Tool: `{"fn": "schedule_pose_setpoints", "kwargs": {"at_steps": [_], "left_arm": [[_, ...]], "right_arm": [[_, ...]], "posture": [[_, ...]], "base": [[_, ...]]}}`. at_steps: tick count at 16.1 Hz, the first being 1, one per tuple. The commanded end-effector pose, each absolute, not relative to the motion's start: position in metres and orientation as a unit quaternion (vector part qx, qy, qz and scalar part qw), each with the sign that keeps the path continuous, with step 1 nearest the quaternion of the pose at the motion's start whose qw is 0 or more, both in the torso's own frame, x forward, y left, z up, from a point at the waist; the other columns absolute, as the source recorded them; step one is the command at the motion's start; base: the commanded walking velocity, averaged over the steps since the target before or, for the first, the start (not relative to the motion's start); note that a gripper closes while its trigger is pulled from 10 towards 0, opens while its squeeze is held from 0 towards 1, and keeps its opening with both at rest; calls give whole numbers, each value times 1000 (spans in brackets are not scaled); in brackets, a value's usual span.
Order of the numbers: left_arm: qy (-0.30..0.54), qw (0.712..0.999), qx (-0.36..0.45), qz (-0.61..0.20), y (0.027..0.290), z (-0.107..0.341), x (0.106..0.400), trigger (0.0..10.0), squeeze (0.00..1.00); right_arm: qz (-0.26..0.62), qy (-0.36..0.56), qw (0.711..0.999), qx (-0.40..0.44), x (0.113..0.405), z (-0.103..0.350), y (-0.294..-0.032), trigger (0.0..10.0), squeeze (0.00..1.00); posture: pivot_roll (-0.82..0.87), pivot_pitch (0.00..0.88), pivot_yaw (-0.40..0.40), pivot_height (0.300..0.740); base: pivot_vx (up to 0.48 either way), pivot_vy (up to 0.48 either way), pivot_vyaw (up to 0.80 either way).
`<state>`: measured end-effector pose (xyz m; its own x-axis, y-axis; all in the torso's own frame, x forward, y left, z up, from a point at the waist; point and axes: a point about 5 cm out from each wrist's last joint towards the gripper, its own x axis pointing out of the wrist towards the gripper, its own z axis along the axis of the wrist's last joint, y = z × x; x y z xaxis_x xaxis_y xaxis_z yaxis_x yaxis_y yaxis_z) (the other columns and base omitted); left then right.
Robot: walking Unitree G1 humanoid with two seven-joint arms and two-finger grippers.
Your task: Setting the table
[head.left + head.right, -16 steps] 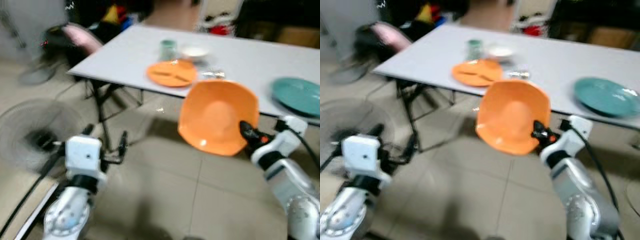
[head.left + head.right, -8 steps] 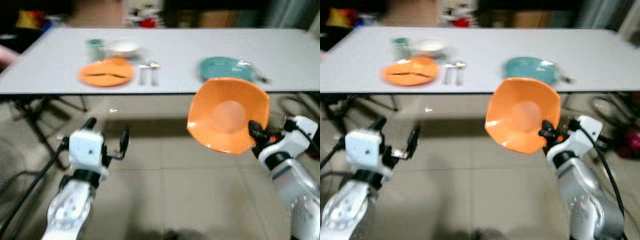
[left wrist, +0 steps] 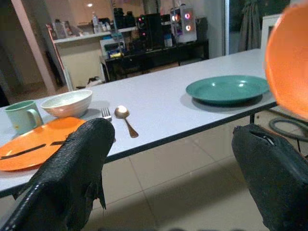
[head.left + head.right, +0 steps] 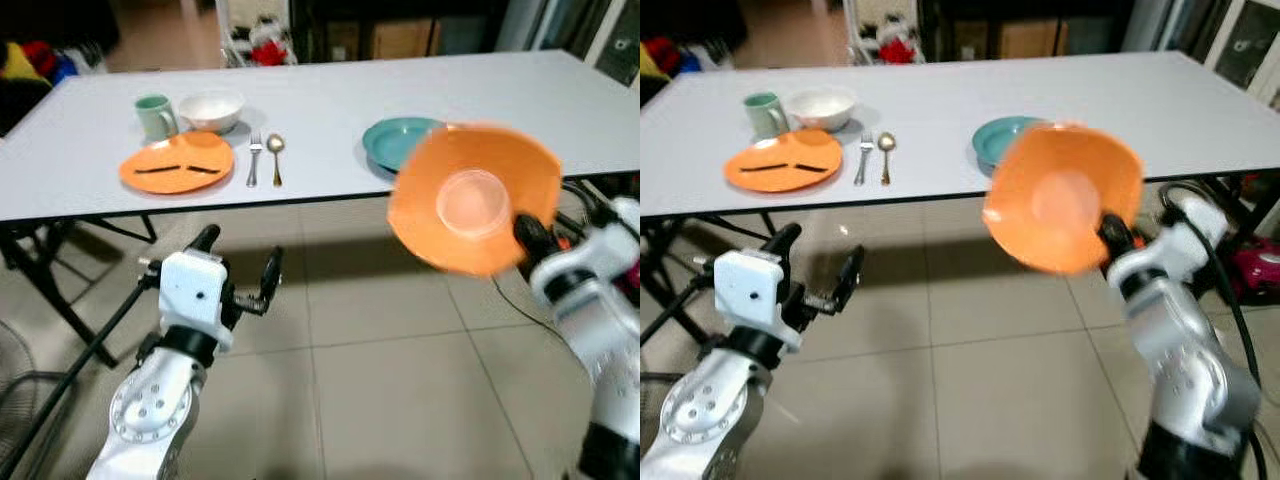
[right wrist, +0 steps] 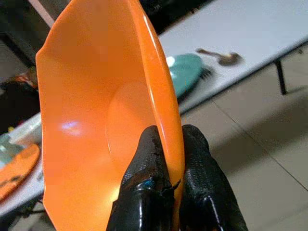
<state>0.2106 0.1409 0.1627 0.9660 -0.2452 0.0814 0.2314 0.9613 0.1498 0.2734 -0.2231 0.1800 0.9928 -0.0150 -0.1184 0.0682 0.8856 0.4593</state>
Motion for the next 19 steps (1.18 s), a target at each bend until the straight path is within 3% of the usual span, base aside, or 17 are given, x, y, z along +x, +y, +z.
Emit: {"fn": "schedule_pose_setpoints", "kwargs": {"at_steps": [1, 6, 13, 15, 19], "left_arm": [[-46, 988, 76, -124, 142, 162, 214, 10000, 0], [-50, 987, 84, -128, 143, 164, 218, 10000, 0], [-57, 982, 86, -159, 136, 165, 221, 10000, 0], [-56, 982, 88, -161, 136, 165, 223, 10000, 0], [-53, 984, 87, -144, 140, 164, 224, 10000, 0]], "right_arm": [[-26, 46, 971, 235, 278, 186, -226, 10000, 0], [-26, 76, 977, 197, 298, 190, -221, 10000, 0], [-14, 60, 974, 219, 313, 203, -229, 10000, 0], [-9, 59, 974, 219, 315, 204, -228, 10000, 0], [33, 16, 992, 122, 313, 214, -212, 10000, 0]], "posture": [[-110, 0, 23, 740], [-104, 0, 20, 740], [-105, 0, 33, 740], [-105, 0, 33, 740], [-107, 0, 31, 740]], "base": [[300, 0, 0], [311, 0, 0], [320, 0, 0], [337, 0, -700], [346, 0, -800]]}}
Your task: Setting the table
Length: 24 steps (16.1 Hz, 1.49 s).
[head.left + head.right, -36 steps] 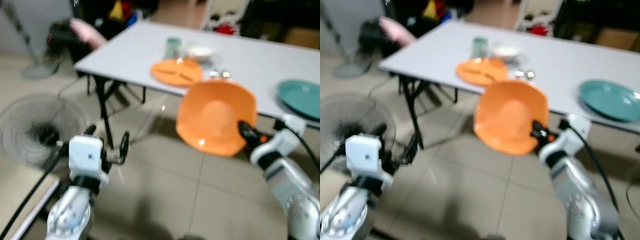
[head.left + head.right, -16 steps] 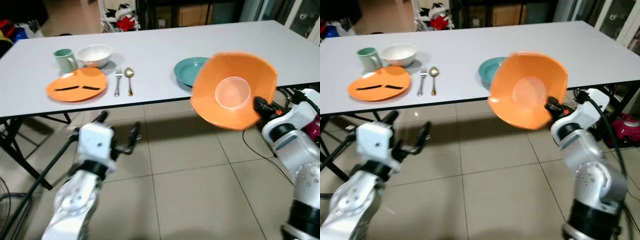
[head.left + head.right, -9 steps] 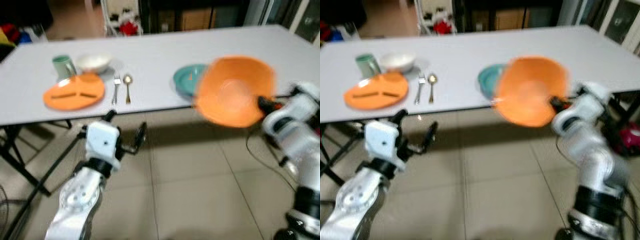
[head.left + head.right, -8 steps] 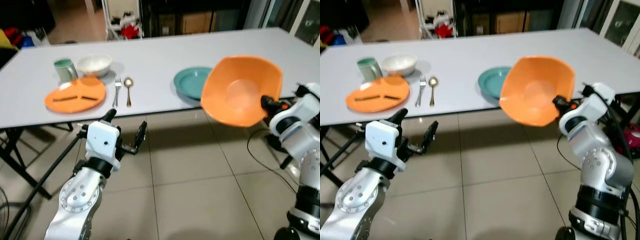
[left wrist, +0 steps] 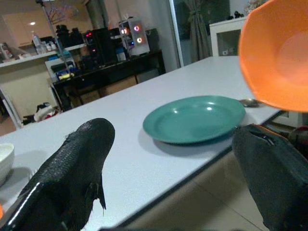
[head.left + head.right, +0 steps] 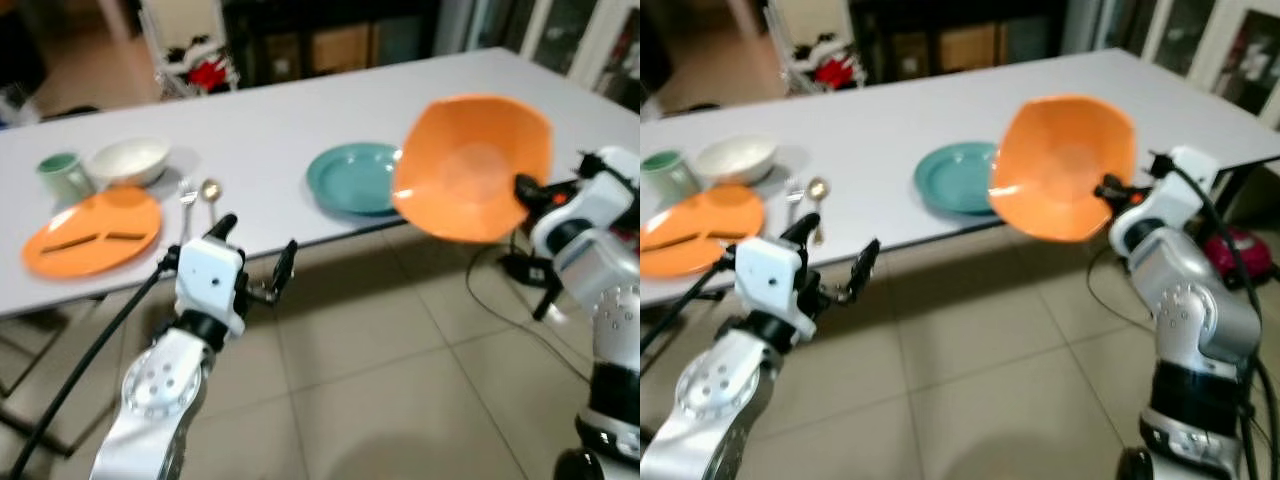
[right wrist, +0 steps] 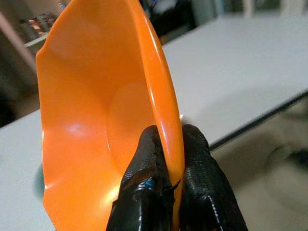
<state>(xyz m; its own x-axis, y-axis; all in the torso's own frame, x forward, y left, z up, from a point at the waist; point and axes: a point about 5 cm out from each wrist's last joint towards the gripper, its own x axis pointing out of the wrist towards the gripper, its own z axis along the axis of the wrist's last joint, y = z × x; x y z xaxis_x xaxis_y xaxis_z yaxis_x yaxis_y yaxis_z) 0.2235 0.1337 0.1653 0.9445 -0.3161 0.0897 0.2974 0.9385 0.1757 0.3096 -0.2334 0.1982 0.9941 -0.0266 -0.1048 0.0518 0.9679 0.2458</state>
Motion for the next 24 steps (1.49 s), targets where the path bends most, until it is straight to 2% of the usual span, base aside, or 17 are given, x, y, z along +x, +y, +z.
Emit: {"fn": "schedule_pose_setpoints", "kwargs": {"at_steps": [1, 3, 8, 10, 12, 16, 24], "left_arm": [[-54, 985, 87, -143, 140, 165, 224, 10000, 0], [-55, 985, 85, -142, 139, 165, 224, 10000, 0], [-57, 985, 86, -139, 140, 165, 225, 10000, 0], [-56, 985, 90, -133, 141, 165, 225, 10000, 0], [-53, 987, 91, -123, 145, 165, 224, 10000, 0], [-53, 987, 92, -118, 147, 166, 224, 10000, 0], [-58, 985, 93, -137, 143, 168, 224, 10000, 0]], "right_arm": [[37, -5, 995, 91, 311, 216, -207, 10000, 0], [60, -36, 996, 53, 309, 219, -199, 10000, 0], [107, -29, 990, 88, 311, 215, -191, 10000, 0], [151, -15, 982, 113, 313, 214, -183, 10000, 0], [162, -10, 982, 97, 314, 212, -179, 10000, 0], [152, -11, 983, 106, 319, 211, -179, 10000, 0], [232, 50, 966, 106, 324, 208, -182, 10000, 0]], "posture": [[-106, 0, 29, 740], [-107, 0, 27, 740], [-100, 0, 25, 740], [-96, 0, 26, 740], [-93, 0, 24, 740], [-85, 0, 24, 740], [-82, 0, 29, 740]], "base": [[341, 0, -712], [343, 0, -200], [344, 0, 0], [343, 0, 0], [345, 0, 0], [353, 0, 702], [354, 0, 0]]}}
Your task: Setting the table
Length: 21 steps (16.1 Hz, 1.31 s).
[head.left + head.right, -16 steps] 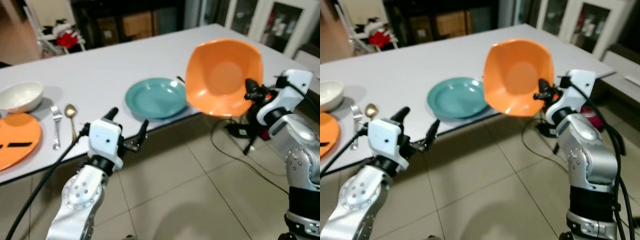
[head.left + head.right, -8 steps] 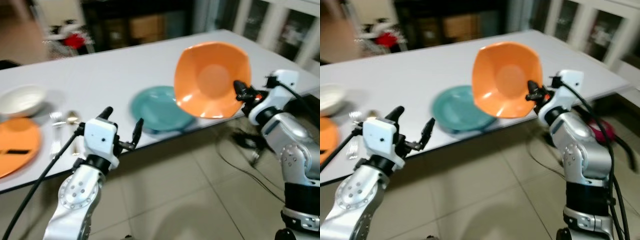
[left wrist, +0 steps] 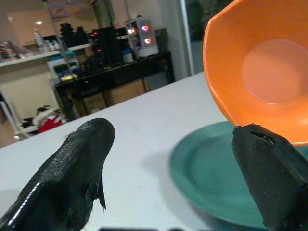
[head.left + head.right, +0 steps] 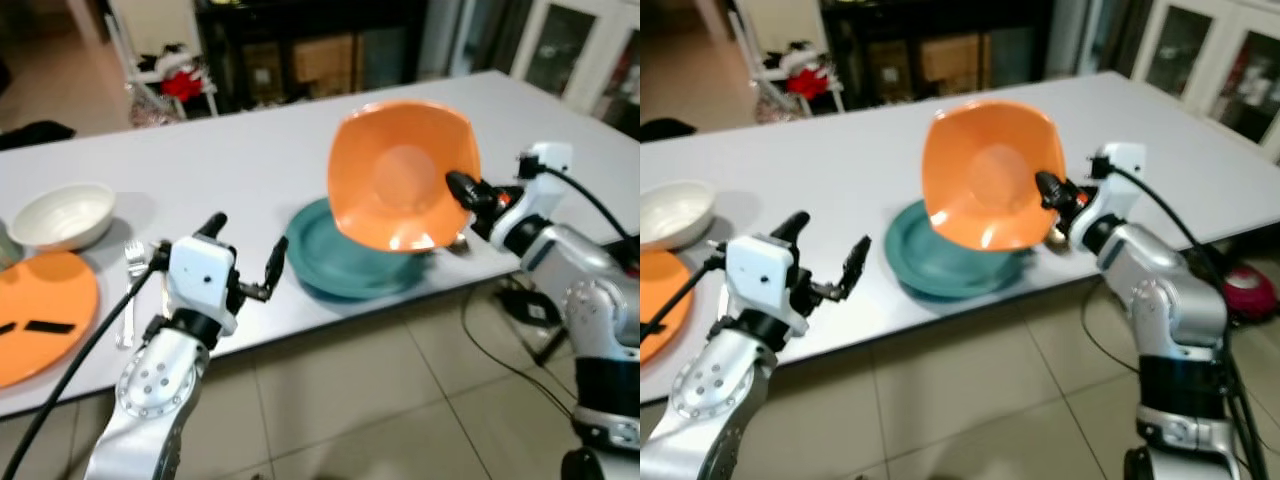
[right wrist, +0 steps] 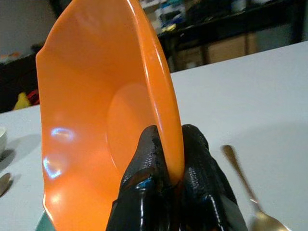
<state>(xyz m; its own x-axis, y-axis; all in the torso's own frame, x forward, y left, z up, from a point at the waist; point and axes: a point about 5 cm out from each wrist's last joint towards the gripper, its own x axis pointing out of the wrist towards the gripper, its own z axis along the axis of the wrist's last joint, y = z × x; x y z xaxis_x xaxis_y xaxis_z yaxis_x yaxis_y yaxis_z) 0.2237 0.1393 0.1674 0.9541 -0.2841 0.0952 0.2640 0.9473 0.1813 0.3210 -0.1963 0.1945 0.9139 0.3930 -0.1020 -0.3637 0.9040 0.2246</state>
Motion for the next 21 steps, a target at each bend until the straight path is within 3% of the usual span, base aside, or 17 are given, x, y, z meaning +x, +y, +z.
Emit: {"fn": "schedule_pose_setpoints", "kwargs": {"at_steps": [1, 4, 7, 9, 12, 16, 21], "left_arm": [[-56, 985, 91, -138, 143, 168, 224, 10000, 0], [-43, 980, 90, -172, 140, 168, 219, 10000, 0], [-16, 960, 89, -265, 129, 167, 215, 10000, 0], [13, 942, 74, -328, 122, 166, 210, 10000, 0], [29, 930, 69, -360, 118, 165, 207, 10000, 0], [42, 919, 60, -388, 112, 167, 205, 10000, 0], [50, 914, 65, -396, 111, 167, 205, 10000, 0]], "right_arm": [[234, 60, 964, 107, 324, 208, -183, 10000, 0], [238, 121, 955, 131, 326, 203, -192, 10000, 0], [223, 173, 944, 168, 338, 198, -200, 10000, 0], [217, 226, 918, 241, 344, 195, -202, 10000, 0], [223, 258, 901, 269, 344, 189, -199, 10000, 0], [145, 293, 896, 300, 358, 169, -209, 10000, 0], [126, 314, 874, 350, 366, 160, -198, 10000, 0]], "posture": [[-82, 0, 29, 740], [-90, 0, 29, 740], [-91, 0, 34, 740], [-92, 0, 35, 740], [-98, 0, 40, 740], [-94, 0, 44, 740], [-80, 0, 38, 740]], "base": [[334, 0, 0], [0, 0, 0], [0, 0, 0], [0, 0, 0], [0, 0, 0], [0, 0, 0], [0, 0, 0]]}}
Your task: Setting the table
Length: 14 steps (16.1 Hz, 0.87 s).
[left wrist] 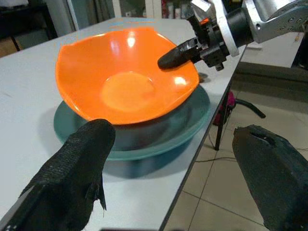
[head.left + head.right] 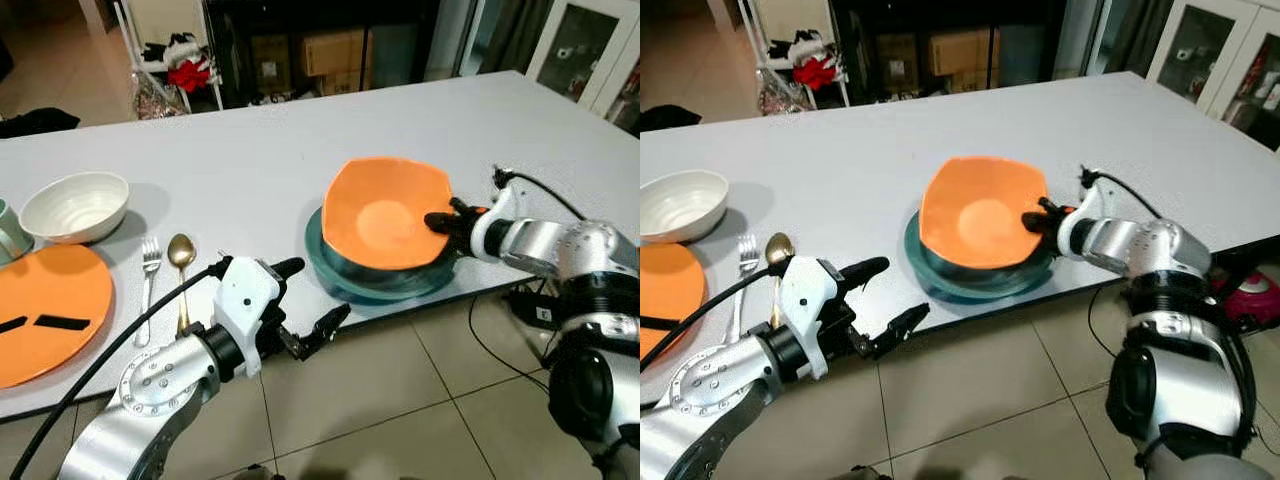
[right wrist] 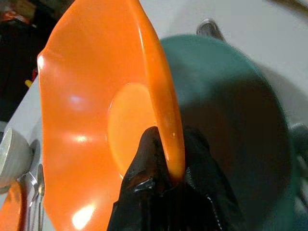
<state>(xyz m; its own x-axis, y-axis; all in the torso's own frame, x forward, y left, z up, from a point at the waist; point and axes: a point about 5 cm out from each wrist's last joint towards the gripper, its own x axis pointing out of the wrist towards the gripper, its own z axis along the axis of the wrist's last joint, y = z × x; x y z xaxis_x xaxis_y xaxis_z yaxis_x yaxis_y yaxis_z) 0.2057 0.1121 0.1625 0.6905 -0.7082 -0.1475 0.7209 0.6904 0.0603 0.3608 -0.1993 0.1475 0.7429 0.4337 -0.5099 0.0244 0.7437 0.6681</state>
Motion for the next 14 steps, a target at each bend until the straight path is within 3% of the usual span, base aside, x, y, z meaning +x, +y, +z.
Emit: {"fn": "schedule_pose_setpoints", "kwargs": {"at_steps": [1, 8, 9, 10, 11, 12, 14], "left_arm": [[52, 914, 67, -396, 111, 167, 205, 10000, 0], [60, 911, 62, -403, 110, 168, 202, 10000, 0], [60, 910, 62, -405, 110, 168, 203, 10000, 0], [61, 910, 62, -405, 109, 168, 203, 10000, 0], [61, 910, 62, -406, 109, 168, 203, 10000, 0], [61, 909, 62, -407, 109, 168, 203, 10000, 0], [62, 909, 62, -408, 109, 168, 203, 10000, 0]], "right_arm": [[126, 318, 871, 353, 366, 159, -197, 10000, 0], [118, 357, 846, 378, 362, 158, -204, 10000, 0], [114, 366, 839, 387, 359, 155, -206, 10000, 651], [114, 368, 837, 389, 358, 155, -207, 10000, 745], [111, 373, 836, 387, 357, 152, -208, 10000, 929], [107, 378, 832, 392, 355, 150, -209, 10000, 996], [103, 384, 828, 395, 353, 147, -209, 10000, 1000]], "posture": [[-80, 0, 38, 740], [-81, 1, 39, 740], [-87, 0, 43, 740], [-87, 0, 43, 740], [-87, 0, 43, 740], [-87, 0, 43, 740], [-87, 0, 43, 740]], "base": [[0, 0, 0], [0, 0, 0], [0, 0, 0], [0, 0, 0], [0, 0, 0], [0, 0, 0], [0, 0, 0]]}}
